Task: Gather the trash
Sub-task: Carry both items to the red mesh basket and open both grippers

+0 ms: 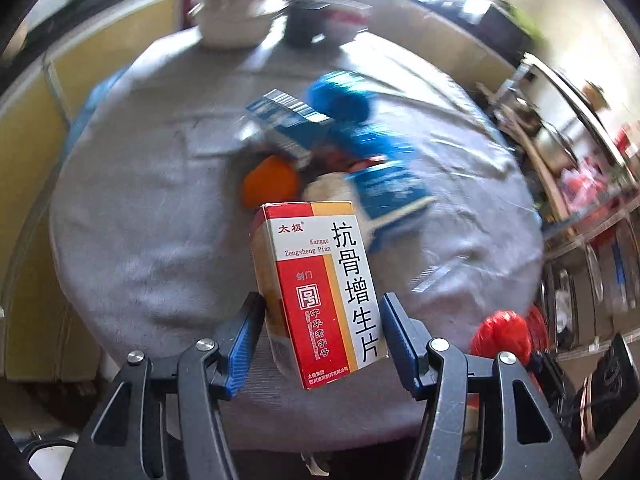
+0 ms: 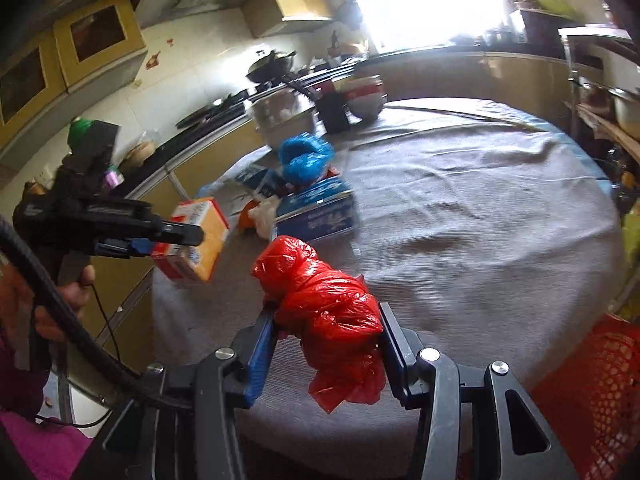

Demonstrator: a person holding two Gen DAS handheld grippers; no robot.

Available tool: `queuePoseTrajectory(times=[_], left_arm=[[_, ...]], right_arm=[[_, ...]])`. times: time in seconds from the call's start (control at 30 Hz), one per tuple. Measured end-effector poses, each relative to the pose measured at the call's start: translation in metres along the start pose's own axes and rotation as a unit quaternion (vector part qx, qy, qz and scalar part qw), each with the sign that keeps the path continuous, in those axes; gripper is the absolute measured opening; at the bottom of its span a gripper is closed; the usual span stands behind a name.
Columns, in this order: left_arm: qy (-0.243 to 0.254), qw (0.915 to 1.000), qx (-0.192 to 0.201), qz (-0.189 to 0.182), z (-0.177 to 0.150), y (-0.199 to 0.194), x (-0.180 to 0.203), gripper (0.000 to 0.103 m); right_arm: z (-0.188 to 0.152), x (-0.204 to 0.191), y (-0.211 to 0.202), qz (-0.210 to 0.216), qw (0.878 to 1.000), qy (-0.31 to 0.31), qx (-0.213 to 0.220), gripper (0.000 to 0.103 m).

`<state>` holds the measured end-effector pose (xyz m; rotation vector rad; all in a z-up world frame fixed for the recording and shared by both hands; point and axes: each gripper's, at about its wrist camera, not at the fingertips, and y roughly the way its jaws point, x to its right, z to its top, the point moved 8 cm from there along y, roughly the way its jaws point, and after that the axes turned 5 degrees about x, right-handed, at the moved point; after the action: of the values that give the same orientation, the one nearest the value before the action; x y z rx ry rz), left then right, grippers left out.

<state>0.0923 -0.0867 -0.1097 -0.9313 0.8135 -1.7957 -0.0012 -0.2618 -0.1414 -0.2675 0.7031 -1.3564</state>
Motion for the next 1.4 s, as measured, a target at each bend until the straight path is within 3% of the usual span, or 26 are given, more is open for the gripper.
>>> queuePoseTrajectory(times=[0.17, 0.27, 0.37, 0.6, 0.73, 0.83, 0.9, 1.07, 1.23, 1.4], left_arm=[[0.080, 0.9957, 0.014, -0.044, 0.001, -0.010, 0.068, 0.061], [0.132, 0.9876, 0.006, -0.084, -0.007, -0.016, 0.111, 0.061], [0.182, 0.9754, -0.012, -0.124, -0.022, -0.011, 0.160, 0.061], [0.282, 0.9337, -0.065, -0.210, -0.073, 0.008, 0.264, 0.061], [0.309, 0.9148, -0.104, -0.239, -0.099, 0.026, 0.305, 0.062], [0.325, 0.9064, -0.120, -0.241, -0.110, 0.045, 0.324, 0.062], [0.338, 0.9042, -0.120, -0.232, -0.114, 0.054, 0.330, 0.062], [0.338, 0.9093, -0.108, -0.217, -0.107, 0.057, 0.320, 0.062], [0.309, 0.9262, -0.087, -0.198, -0.091, 0.050, 0.284, 0.062], [0.272, 0.9477, -0.062, -0.154, -0.077, 0.044, 0.221, 0.062]], right_arm=[[0.000, 0.040, -0.034, -0.037, 0.998, 0.043, 0.024, 0.051], [-0.002, 0.070, -0.057, -0.063, 0.994, 0.075, 0.038, 0.051], [-0.011, 0.113, -0.089, -0.100, 0.986, 0.125, 0.054, 0.051], [-0.049, 0.197, -0.156, -0.165, 0.955, 0.235, 0.071, 0.053], [-0.070, 0.224, -0.180, -0.171, 0.938, 0.290, 0.082, 0.054], [-0.081, 0.235, -0.186, -0.164, 0.928, 0.324, 0.086, 0.058], [-0.085, 0.240, -0.186, -0.161, 0.923, 0.338, 0.088, 0.064], [-0.088, 0.246, -0.188, -0.160, 0.917, 0.353, 0.098, 0.065], [-0.078, 0.241, -0.185, -0.155, 0.921, 0.339, 0.108, 0.065], [-0.056, 0.221, -0.167, -0.137, 0.936, 0.308, 0.104, 0.065]])
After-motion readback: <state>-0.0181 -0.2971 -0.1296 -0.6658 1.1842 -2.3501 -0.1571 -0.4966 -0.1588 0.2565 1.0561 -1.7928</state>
